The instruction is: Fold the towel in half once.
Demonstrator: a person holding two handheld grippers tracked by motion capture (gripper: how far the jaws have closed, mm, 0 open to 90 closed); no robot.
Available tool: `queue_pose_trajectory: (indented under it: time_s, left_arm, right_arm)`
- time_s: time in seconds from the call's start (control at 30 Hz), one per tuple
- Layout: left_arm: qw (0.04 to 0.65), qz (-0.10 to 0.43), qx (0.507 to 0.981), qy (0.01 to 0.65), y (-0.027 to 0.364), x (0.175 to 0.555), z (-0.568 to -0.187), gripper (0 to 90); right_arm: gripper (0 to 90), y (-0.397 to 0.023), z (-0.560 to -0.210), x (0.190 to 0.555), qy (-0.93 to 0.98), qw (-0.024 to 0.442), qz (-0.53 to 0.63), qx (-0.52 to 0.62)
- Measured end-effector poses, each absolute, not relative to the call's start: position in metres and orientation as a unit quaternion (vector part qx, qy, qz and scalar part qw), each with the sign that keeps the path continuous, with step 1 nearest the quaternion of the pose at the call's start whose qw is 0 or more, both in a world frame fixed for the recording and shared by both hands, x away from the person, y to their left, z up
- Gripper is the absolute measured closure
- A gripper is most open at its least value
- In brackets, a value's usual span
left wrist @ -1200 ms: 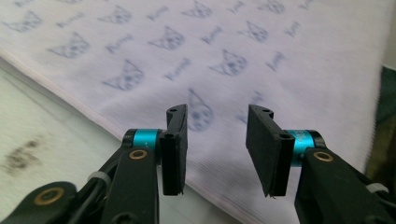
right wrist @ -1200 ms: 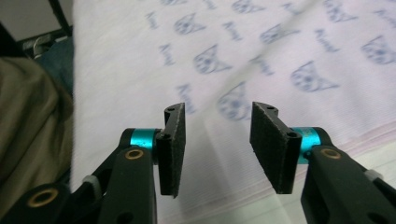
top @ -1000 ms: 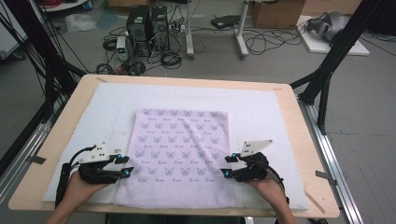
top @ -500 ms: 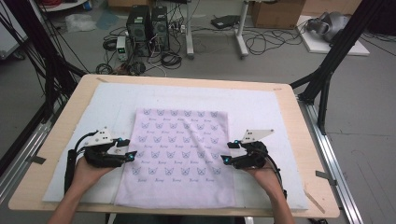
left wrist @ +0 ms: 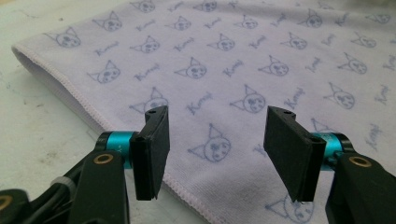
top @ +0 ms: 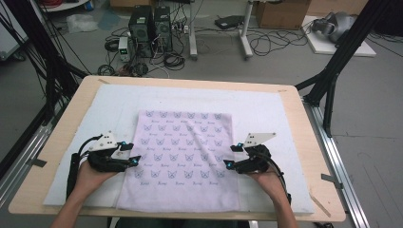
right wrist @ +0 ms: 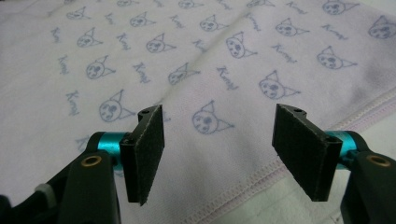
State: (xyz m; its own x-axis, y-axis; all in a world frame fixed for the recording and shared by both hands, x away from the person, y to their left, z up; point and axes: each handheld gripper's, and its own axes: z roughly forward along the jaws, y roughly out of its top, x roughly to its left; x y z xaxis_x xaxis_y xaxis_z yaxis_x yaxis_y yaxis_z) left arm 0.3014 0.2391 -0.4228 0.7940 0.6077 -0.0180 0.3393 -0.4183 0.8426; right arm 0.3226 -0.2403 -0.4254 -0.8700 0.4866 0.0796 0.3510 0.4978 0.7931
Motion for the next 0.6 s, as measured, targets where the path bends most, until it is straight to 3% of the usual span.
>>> queue_pose_trajectory:
  time_s: [0.6]
  left_arm:
    - [0.459, 0.14, 0.827, 0.294, 0.2438, 0.3094, -0.4188, 40.2]
  right_arm:
    - [32.9, -0.2428, -0.4176, 0.3291, 0.859, 0.081, 0.443, 0.245]
